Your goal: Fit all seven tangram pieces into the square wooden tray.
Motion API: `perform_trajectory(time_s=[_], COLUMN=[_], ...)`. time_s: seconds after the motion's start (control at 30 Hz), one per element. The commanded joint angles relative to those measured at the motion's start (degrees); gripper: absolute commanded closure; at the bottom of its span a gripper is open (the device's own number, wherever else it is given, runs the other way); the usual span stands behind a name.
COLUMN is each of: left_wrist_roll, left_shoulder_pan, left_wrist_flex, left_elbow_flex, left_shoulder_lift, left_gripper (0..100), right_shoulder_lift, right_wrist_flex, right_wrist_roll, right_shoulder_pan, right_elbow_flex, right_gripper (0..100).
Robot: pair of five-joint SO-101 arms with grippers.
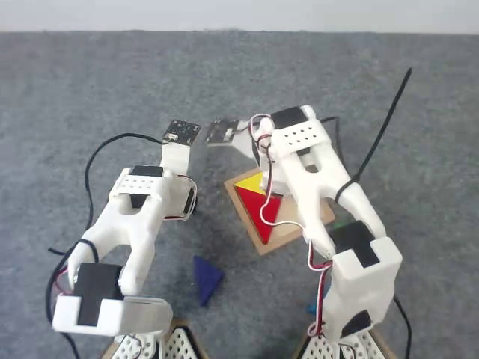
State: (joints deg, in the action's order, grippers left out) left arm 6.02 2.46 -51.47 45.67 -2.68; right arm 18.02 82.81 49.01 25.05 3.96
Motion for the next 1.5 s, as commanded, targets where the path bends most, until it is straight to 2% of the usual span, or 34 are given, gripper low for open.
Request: perform_trajectory(time_s=[0.0,0.1,0.17,0.3,0.57,1.07,1.2,1.47], left_wrist_roll=[0.3,0.3,0.3,0.3,0.3,0.3,0.3,0.3], left_shoulder_pan=[-0.7,-0.7,-0.7,-0.7,-0.7,-0.7,-0.7,-0.7], left_wrist_flex=[1.3,1.3,1.3,1.3,1.3,1.3,1.3,1.3], left_elbow_flex=[-0.8,-0.8,-0.8,-0.8,-0.8,-0.8,-0.8,-0.8], left_shoulder_lift=[0.1,0.1,0.1,0.1,0.1,0.1,0.1,0.1], left_gripper=[86,86,86,86,86,86,86,86], right_shoulder_lift=[-4.6,-9.2,-11.4,-11.8,-11.8,-7.4,-9.3,-17.2], right_wrist_flex=[-9.9,-21.1,-26.5,-29.6,-30.5,-30.3,-30.2,-30.3], right_wrist_roll=[-16.1,-24.4,-26.6,-30.9,-33.1,-33.2,-32.6,-32.8], right_shoulder_pan=[-1.3,-0.7,-0.1,0.0,-4.3,-7.3,-6.7,-0.4], right_elbow_flex=[-3.3,-11.5,-15.4,-17.2,-18.5,-18.6,-22.0,-31.8], right_gripper=[75.7,91.4,98.3,95.4,95.8,95.8,95.8,95.8])
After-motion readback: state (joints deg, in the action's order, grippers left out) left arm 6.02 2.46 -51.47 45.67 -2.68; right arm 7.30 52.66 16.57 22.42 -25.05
